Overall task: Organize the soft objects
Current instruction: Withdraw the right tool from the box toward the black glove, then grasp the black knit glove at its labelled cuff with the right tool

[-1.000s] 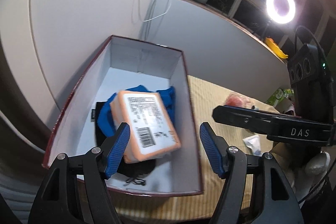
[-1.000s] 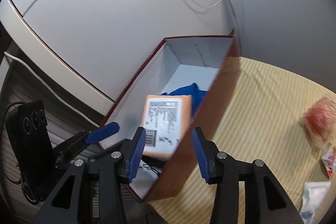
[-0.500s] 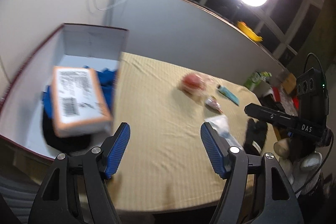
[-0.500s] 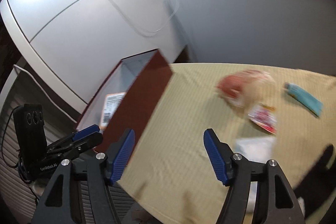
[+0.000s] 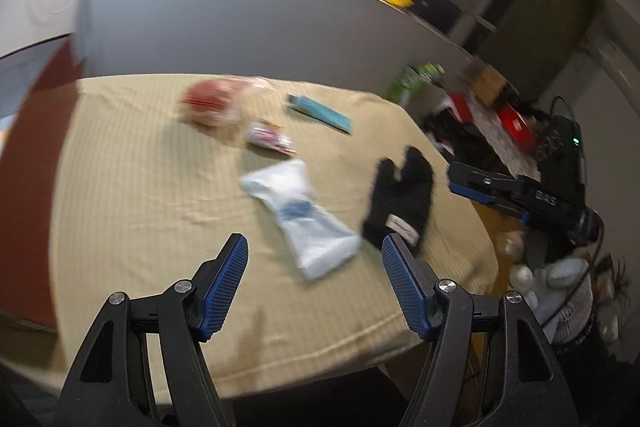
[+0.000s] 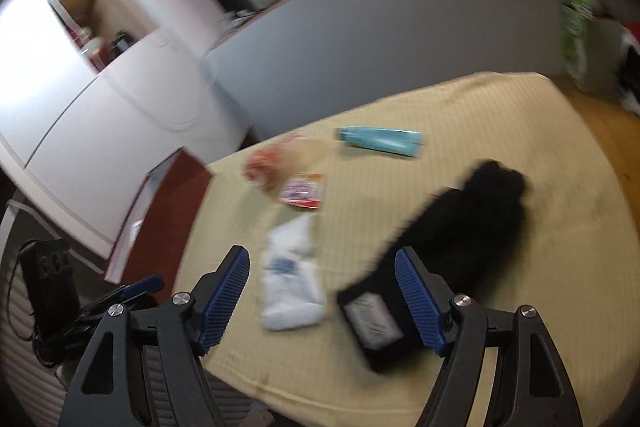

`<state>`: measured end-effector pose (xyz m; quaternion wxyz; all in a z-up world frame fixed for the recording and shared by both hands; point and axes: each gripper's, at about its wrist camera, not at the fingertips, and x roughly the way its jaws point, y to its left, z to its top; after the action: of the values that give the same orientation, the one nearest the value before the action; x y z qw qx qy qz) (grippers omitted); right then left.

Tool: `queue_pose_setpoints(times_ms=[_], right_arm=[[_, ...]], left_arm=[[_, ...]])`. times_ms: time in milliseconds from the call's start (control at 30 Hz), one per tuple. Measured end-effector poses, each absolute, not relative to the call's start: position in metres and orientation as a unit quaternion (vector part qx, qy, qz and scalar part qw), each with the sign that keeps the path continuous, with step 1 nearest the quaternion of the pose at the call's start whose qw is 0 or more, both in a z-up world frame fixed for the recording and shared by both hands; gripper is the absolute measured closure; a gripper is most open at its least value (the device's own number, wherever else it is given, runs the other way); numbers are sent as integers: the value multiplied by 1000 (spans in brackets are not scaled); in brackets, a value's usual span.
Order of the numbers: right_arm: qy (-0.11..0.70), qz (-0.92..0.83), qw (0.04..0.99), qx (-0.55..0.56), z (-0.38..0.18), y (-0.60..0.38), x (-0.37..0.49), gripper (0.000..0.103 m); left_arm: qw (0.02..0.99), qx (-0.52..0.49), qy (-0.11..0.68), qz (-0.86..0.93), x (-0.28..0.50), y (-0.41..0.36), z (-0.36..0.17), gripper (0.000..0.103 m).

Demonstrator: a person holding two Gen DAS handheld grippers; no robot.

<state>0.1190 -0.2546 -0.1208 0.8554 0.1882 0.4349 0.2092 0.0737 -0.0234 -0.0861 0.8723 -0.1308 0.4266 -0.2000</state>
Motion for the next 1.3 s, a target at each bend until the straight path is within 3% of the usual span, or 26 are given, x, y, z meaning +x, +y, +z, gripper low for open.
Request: queue_pose_setpoints(times_ms=[567,1300], right_arm=[[492,163,821,240,-168,-312,135,31],[542,202,779,244,-200,-292,159,34]], left_arm=[[811,-56,504,-292,126,-138,-120,33],[795,-7,535,-286,151,-172,-143,32]])
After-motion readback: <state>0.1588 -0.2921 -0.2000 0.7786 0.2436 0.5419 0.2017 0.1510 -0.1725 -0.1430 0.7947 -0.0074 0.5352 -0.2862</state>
